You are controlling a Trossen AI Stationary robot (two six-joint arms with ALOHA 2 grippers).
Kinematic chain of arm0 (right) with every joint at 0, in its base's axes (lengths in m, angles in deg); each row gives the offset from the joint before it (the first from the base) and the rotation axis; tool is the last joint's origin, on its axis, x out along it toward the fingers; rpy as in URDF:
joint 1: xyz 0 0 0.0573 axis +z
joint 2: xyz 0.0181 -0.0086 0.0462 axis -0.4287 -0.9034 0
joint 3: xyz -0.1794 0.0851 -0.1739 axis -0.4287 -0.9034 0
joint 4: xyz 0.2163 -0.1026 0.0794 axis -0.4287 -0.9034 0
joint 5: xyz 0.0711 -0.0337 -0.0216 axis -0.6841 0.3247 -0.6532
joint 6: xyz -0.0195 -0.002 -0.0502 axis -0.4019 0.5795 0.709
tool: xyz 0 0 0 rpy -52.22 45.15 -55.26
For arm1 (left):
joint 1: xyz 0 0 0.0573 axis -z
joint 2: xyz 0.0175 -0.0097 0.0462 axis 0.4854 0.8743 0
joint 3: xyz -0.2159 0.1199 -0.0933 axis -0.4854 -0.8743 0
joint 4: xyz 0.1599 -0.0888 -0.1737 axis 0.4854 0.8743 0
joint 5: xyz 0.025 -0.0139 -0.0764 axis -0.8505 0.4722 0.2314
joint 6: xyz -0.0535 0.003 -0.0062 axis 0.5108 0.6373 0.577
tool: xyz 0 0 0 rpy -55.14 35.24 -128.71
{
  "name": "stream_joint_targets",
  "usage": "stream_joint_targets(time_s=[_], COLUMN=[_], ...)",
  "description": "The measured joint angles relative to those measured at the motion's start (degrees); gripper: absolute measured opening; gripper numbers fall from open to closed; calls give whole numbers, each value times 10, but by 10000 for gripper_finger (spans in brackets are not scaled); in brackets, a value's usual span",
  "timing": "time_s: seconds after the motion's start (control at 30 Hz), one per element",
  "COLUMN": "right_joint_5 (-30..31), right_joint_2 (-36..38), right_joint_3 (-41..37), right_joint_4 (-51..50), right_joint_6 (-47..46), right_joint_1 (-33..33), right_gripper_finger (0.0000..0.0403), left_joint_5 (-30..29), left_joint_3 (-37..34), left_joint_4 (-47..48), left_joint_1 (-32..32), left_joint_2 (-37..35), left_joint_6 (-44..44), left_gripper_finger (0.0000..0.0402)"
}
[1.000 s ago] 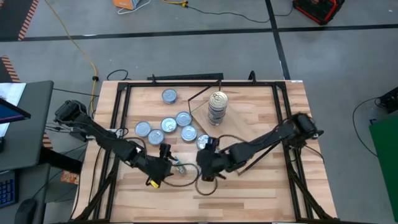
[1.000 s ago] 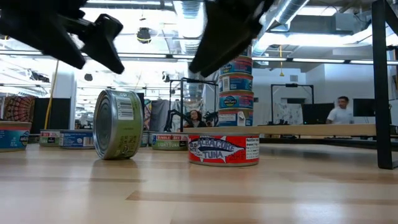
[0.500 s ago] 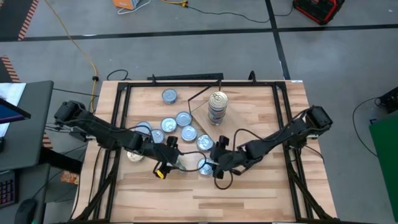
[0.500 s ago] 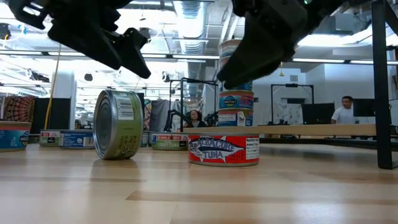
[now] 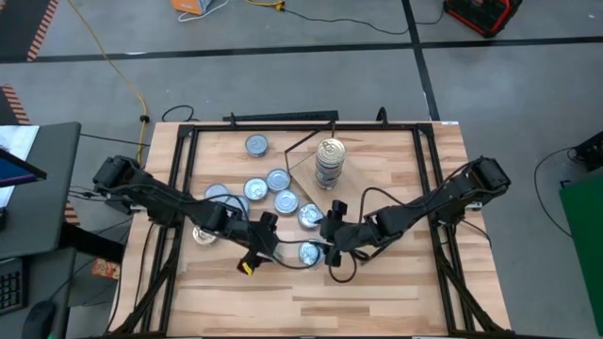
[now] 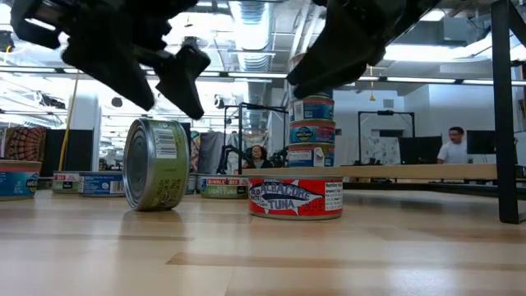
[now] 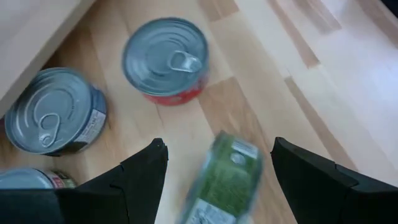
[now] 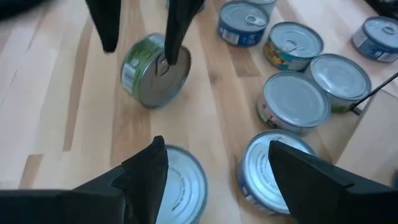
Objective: Stack canned seafood by type on shelf
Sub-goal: Put the green tuna can on the shelf
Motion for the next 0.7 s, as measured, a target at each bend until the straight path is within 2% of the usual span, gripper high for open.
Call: stream_joint_targets(time_s=[0.33,0.53,0.7], right_joint_5=[0,0,0], right_joint_2=[0,0,0], right_joint_3=[0,0,0], right_joint_4=[0,2,4], right_joint_6=[-3,-3,-4], right_joint_1=[0,1,1], right_gripper_finger=[302,302,302], left_joint_5=[-12,-32,-30], left_joint_3=[12,12,12], left_joint_4=[63,65,76], left_joint_1=[14,11,9], left_joint_2=[2,5,39], left_joint_6=[-161,-178,-178], left_gripper_finger=[277,277,277])
